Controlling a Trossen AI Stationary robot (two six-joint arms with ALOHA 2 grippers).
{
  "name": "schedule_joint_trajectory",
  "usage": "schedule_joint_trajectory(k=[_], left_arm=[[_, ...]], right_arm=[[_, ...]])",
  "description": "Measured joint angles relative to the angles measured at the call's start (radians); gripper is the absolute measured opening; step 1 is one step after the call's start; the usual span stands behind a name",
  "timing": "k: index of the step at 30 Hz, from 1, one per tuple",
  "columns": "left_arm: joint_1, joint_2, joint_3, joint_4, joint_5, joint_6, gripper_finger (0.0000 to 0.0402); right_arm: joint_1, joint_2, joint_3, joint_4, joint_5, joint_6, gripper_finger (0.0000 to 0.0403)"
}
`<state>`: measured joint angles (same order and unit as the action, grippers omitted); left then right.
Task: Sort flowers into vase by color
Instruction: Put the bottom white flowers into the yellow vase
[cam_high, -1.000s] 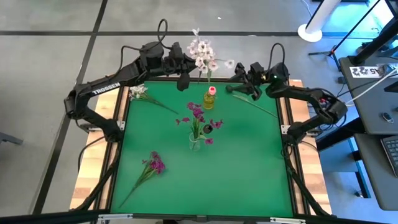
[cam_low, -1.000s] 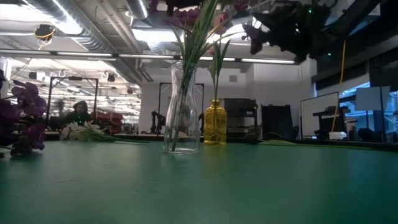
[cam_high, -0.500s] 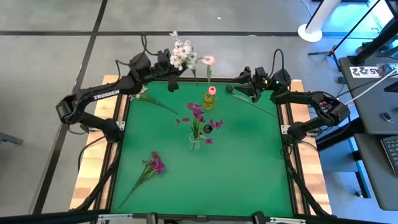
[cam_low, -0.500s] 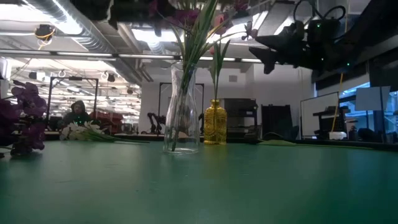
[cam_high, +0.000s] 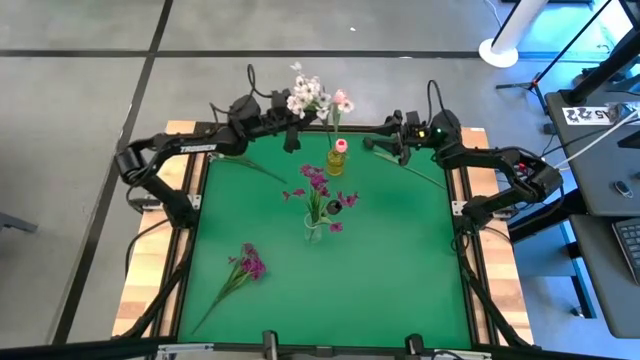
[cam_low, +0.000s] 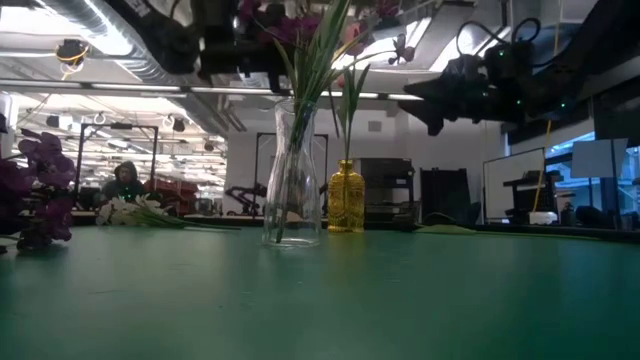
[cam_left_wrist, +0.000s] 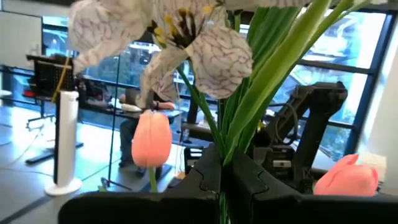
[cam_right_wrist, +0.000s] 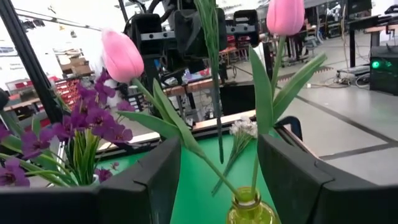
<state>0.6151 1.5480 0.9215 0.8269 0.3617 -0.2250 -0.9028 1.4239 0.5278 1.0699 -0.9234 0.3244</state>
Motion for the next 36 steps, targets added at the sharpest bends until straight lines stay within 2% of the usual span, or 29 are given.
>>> schedule_joint_trajectory(k=[5,19,27,36], left_arm=[[-0.002,0.04,0.0,0.056,0.026,-0.029,0.0],[-0.01,0.121,0.002,0.085,0.016,-0.001,0.0],[-0.025,0.123,0.002,0.122,-0.028,0.051,0.0],[-0.026,0.123,0.002,0.102,-0.03,0.078,0.0]], right_arm=[[0.0,0.0,0.0,-0.015,0.0,-0.017,0.0211],[0.0,0.0,0.0,-0.034,-0.001,-0.023,0.0211],[0.0,0.0,0.0,-0.057,-0.003,-0.024,0.0211],[0.0,0.0,0.0,-0.096,-0.003,-0.054,0.0211]])
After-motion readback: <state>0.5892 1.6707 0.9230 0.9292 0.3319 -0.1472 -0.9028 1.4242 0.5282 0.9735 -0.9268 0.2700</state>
